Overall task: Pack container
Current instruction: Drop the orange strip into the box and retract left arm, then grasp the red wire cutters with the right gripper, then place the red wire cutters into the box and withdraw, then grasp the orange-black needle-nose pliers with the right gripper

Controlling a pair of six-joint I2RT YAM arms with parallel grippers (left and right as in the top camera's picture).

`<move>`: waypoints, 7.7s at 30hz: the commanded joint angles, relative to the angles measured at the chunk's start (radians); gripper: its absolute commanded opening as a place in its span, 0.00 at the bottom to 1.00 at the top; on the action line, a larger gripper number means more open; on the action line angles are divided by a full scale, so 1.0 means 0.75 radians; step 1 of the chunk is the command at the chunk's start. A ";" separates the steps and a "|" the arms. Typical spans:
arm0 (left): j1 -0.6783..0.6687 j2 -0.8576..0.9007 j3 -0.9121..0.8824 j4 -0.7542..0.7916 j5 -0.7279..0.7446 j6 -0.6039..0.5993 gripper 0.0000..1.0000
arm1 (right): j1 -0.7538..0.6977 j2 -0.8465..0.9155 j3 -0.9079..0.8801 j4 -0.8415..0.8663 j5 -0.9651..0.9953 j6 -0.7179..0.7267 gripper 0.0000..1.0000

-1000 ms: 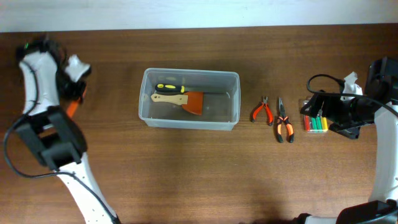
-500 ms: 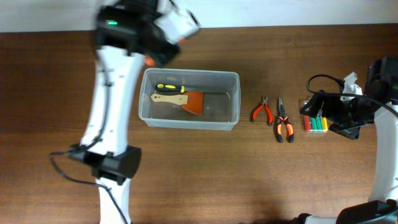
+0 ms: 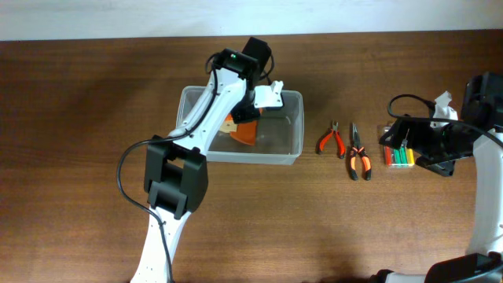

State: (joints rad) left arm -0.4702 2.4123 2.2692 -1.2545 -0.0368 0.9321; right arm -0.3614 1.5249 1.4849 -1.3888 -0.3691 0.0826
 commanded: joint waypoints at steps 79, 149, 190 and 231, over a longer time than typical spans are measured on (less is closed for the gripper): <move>1.351 -0.485 0.239 -0.234 0.019 -1.318 0.99 | 0.580 0.647 0.006 0.599 0.487 0.031 0.54; 1.351 -0.485 0.239 -0.234 0.019 -1.318 0.99 | 1.264 0.739 0.636 0.476 0.441 -0.497 0.04; 1.351 -0.485 0.239 -0.234 0.019 -1.318 0.99 | 0.996 0.814 1.252 0.080 0.889 -0.397 0.73; 1.351 -0.485 0.239 -0.234 0.019 -1.318 0.99 | 0.626 0.468 0.390 -0.175 0.547 -0.053 0.64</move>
State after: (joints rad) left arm 0.5400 2.0502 2.4516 -1.4292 -0.0265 -0.0467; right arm 0.0956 2.0579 1.7733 -1.4929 -0.0219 0.0273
